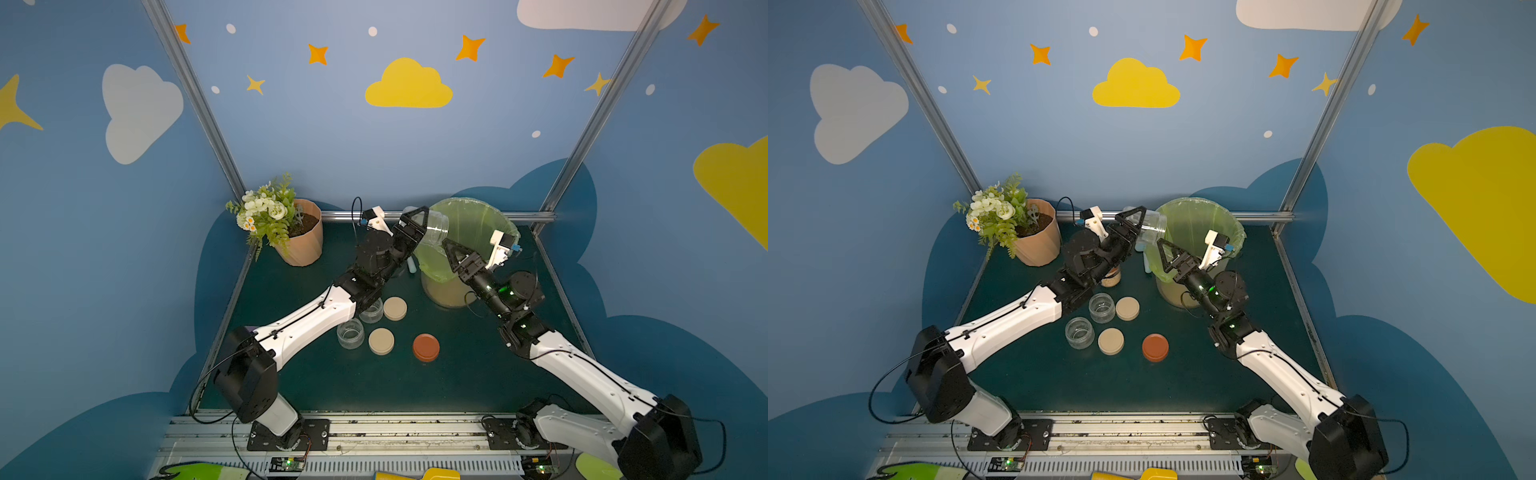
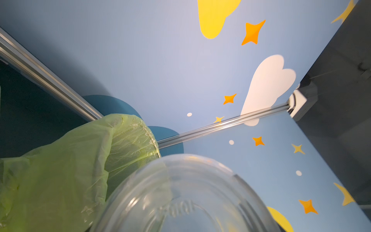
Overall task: Empty expired oatmeal from jars
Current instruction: Place the jar at the center of the board.
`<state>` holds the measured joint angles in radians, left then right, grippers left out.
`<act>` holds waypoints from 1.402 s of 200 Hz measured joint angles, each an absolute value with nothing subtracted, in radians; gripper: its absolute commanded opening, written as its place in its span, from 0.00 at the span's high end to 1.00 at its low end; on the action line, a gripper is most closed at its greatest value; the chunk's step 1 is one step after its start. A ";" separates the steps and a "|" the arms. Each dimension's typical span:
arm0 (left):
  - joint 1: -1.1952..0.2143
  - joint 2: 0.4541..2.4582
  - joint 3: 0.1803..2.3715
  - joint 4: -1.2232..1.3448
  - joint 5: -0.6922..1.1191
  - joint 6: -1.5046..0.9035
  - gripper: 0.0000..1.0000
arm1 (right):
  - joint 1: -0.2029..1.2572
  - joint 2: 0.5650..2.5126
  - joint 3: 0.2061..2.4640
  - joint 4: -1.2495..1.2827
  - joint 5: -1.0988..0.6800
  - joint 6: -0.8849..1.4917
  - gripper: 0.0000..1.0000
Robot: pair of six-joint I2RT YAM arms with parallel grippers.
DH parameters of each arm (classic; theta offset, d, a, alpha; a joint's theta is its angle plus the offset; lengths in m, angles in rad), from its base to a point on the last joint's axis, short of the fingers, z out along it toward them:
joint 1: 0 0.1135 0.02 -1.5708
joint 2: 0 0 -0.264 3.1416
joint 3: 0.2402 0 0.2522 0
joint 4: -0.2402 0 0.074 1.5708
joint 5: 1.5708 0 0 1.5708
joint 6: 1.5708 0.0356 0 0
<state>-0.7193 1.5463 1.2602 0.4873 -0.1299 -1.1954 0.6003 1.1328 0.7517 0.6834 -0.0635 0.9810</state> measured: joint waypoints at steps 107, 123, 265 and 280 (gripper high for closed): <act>-0.720 1.455 1.086 0.691 -0.166 -1.395 0.86 | 0.719 1.371 0.919 0.867 -0.004 1.015 0.03; -0.720 1.436 1.068 0.691 -0.168 -1.412 0.86 | 0.725 1.412 0.954 0.883 -0.002 1.019 0.03; -0.716 1.394 0.997 0.714 -0.255 -1.502 0.51 | 0.760 1.603 1.060 1.056 -0.004 1.106 0.55; -0.715 1.394 0.997 0.705 -0.252 -1.512 0.30 | 0.762 1.593 1.060 1.027 -0.001 1.100 0.61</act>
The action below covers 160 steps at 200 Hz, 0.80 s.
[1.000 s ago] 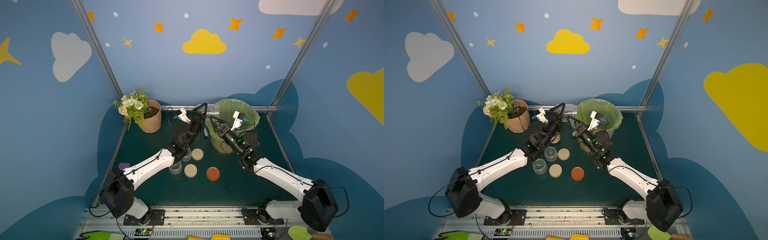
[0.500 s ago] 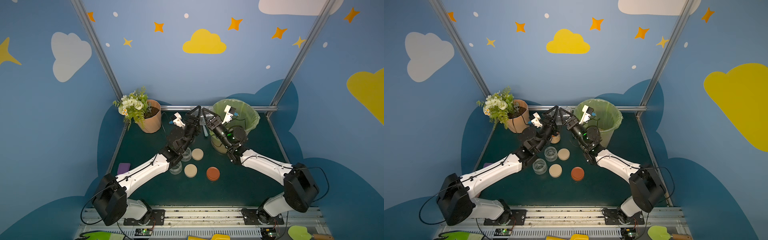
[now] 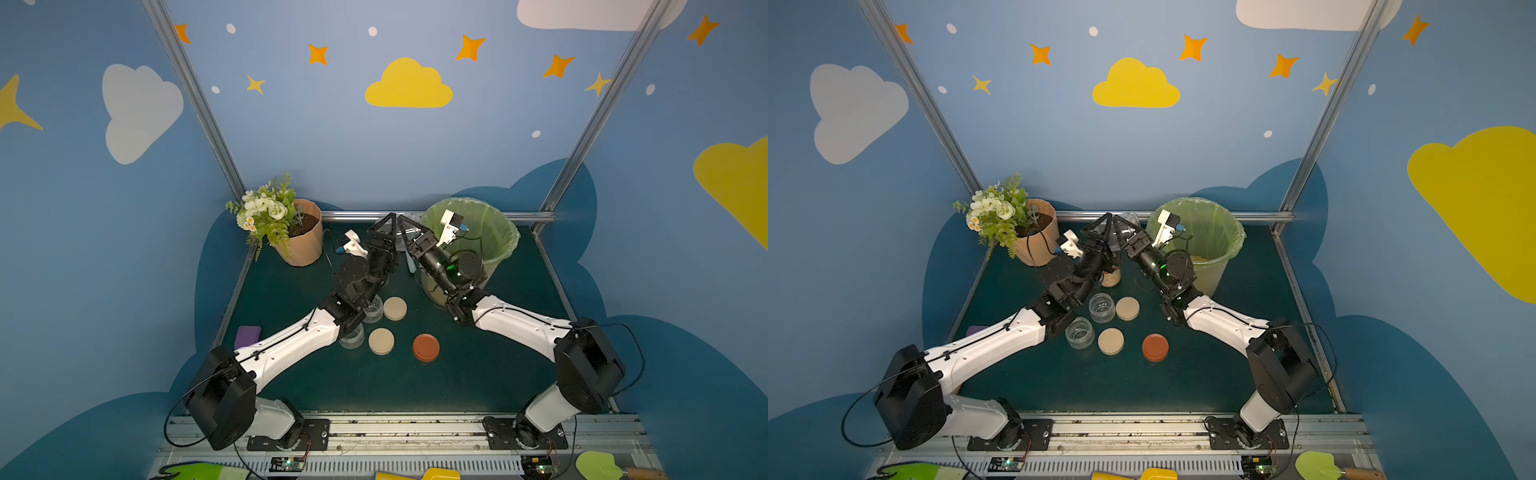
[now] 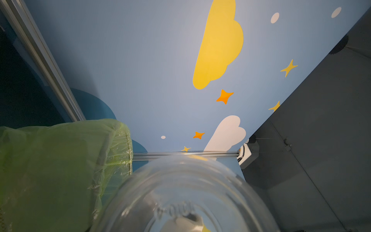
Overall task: Empty expired oatmeal from jars
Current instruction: Place the jar at the center of the board.
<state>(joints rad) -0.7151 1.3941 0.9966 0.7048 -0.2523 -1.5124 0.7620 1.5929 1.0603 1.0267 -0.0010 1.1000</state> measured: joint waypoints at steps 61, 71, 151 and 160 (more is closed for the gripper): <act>-0.695 1.326 0.964 0.643 -0.190 -1.485 0.00 | 0.780 1.483 1.056 0.813 0.025 1.009 0.72; -0.687 1.291 0.937 0.623 -0.184 -1.468 0.00 | 0.790 1.452 1.056 0.747 0.026 0.975 0.71; -0.653 0.915 0.845 0.159 -0.332 -1.146 0.00 | 0.844 1.353 1.050 0.141 0.116 0.618 0.65; -0.653 0.887 0.822 0.109 -0.356 -1.110 0.00 | 0.863 1.351 1.036 0.102 0.139 0.575 0.64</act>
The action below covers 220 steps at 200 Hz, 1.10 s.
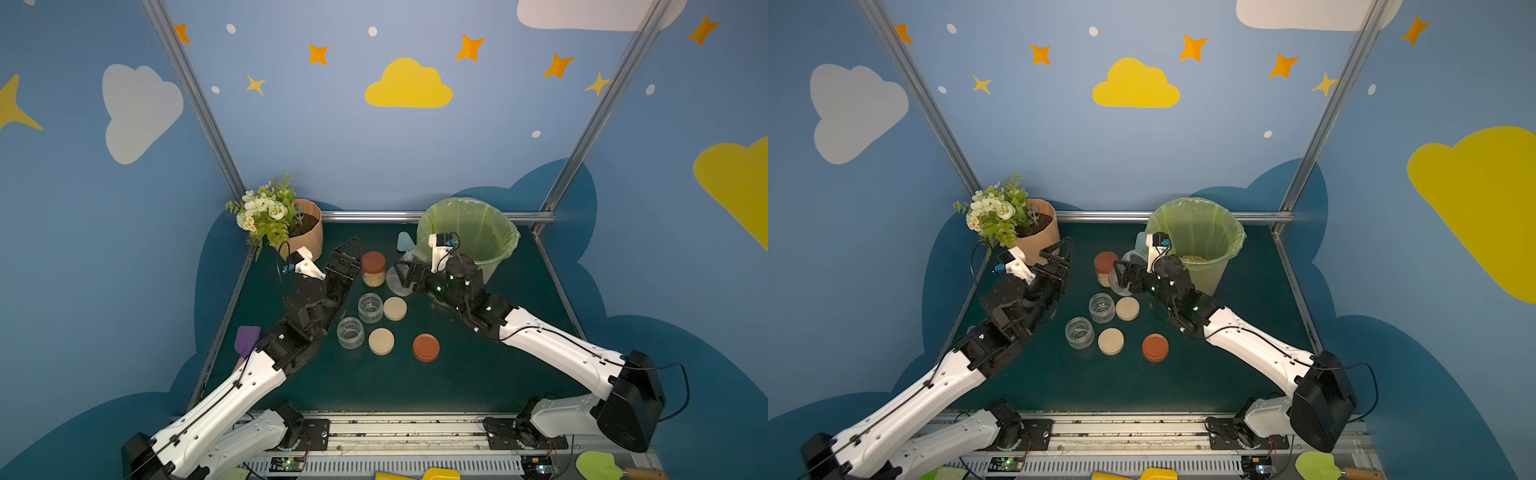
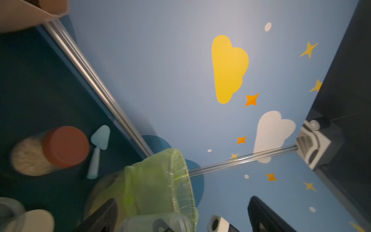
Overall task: Empty expired oatmeal from jars
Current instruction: Place the jar at the center of the board.
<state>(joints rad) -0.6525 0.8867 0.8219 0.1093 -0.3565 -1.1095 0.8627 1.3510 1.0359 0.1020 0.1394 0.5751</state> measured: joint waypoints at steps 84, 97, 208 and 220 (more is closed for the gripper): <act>-0.653 0.785 0.586 -0.151 -0.462 -0.907 0.00 | 0.896 1.399 0.861 0.035 0.341 0.355 0.59; -0.653 0.771 0.577 -0.158 -0.467 -0.892 0.00 | 0.894 1.432 0.850 0.069 0.362 0.324 0.58; -0.653 0.699 0.510 -0.196 -0.533 -0.868 0.00 | 0.826 1.671 0.811 0.352 0.416 0.249 0.54; -0.653 0.699 0.511 -0.216 -0.551 -0.877 0.00 | 0.826 1.685 0.802 0.367 0.416 0.249 0.50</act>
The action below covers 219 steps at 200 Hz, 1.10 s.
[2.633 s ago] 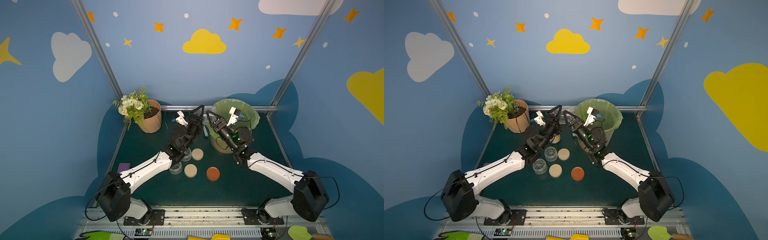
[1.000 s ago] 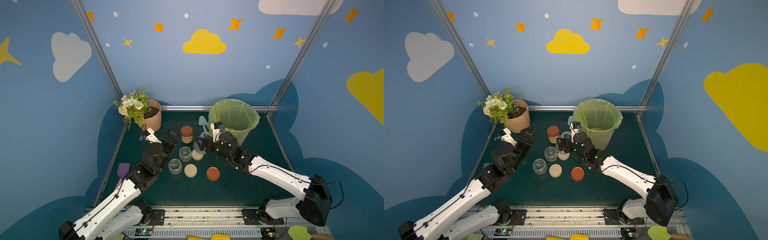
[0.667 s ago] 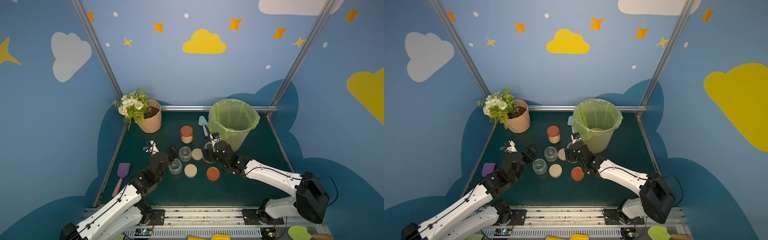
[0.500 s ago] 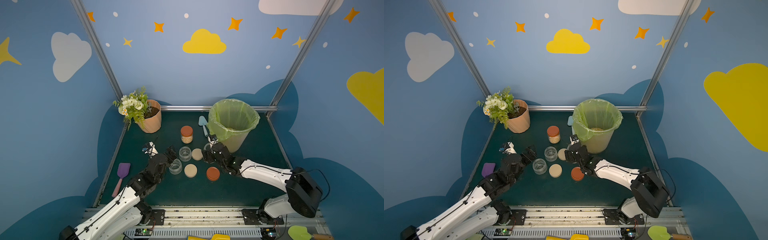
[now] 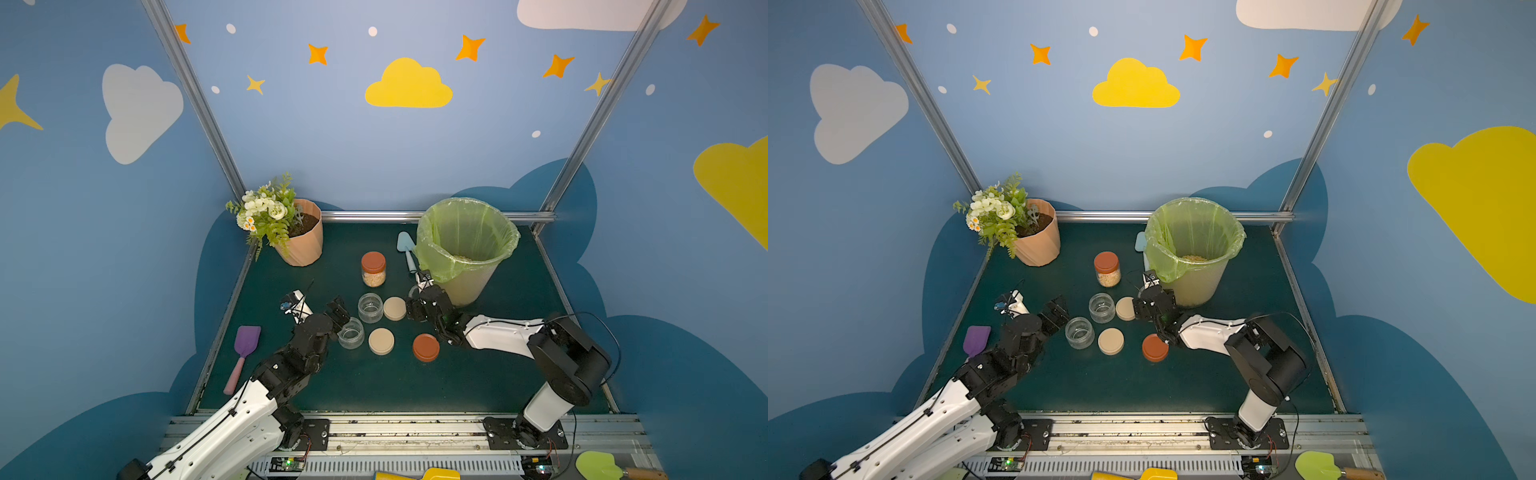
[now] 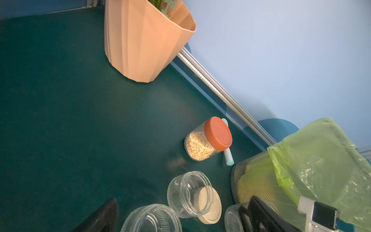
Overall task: Empty expired oatmeal from jars
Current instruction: Place the jar at the center of the board.
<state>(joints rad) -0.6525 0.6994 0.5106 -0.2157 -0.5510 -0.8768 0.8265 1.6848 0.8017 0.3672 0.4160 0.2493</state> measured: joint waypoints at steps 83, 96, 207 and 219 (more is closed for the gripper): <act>-0.653 0.771 0.553 -0.342 -0.645 -0.898 0.00 | 0.827 1.709 0.761 0.428 0.425 0.282 0.06; -0.653 0.771 0.553 -0.349 -0.646 -0.896 0.00 | 0.828 1.708 0.757 0.430 0.424 0.290 0.06; -0.653 0.730 0.536 -0.329 -0.669 -0.846 0.00 | 0.867 1.489 0.698 0.323 0.396 0.318 0.03; -0.653 0.729 0.533 -0.325 -0.669 -0.844 0.00 | 0.868 1.485 0.696 0.311 0.392 0.318 0.03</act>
<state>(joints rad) -0.6525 0.7288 0.5331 -0.3248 -0.6689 -0.8444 0.8684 1.4845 0.6964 0.3107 0.3916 0.3183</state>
